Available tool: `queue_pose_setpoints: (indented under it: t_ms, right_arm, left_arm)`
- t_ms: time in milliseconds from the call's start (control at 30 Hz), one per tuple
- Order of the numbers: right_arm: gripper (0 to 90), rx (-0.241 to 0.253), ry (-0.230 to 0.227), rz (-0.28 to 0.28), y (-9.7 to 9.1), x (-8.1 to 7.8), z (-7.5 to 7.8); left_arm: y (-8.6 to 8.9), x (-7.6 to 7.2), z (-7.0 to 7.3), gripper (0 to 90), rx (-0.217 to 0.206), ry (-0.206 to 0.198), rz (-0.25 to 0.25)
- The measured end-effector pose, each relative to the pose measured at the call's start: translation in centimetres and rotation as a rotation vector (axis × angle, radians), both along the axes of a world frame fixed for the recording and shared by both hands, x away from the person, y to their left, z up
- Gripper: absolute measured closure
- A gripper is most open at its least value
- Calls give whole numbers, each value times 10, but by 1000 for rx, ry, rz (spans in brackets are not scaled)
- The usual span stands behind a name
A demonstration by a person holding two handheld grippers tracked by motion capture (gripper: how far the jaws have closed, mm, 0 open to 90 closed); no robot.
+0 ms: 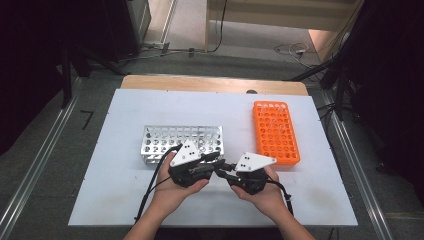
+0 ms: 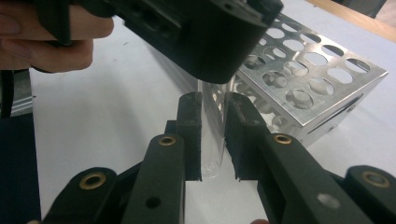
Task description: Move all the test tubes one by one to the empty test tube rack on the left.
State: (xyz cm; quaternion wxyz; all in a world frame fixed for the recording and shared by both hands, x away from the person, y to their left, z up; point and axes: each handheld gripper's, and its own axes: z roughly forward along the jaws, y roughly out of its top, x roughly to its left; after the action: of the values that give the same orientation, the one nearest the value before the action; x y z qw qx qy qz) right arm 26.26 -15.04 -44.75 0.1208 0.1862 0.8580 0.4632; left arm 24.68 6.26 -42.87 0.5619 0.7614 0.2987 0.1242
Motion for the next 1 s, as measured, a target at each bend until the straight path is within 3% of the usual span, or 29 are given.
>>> queue_pose_setpoints:
  t_ms: [267,467,633,667,700,867,900,933,1000]
  right_arm:
    - [745,4,-9,10,0,0,1]
    - [728,34,21,22,-3,1,1]
    - [589,48,41,27,-9,2,1]
    - [525,74,69,10,-16,2,2]
    - [525,74,69,10,-16,2,2]
    - [312,105,65,-44,-39,3,4]
    - [207,127,83,-73,-49,5,5]
    - [207,127,83,-73,-49,5,5]
    - [122,139,86,-89,-58,6,5]
  left_arm:
    - [0,0,1,744,-4,3,-11]
    - [1,-1,3,751,-6,1,-16]
    - [3,3,8,751,-13,2,10]
    - [4,4,9,751,-17,3,16]
    - [4,5,9,751,-14,2,18]
    - [6,9,13,752,-7,-3,28]
    - [7,10,13,752,-6,-3,28]
    - [7,11,13,752,-9,-3,31]
    - [8,14,13,752,-8,0,38]
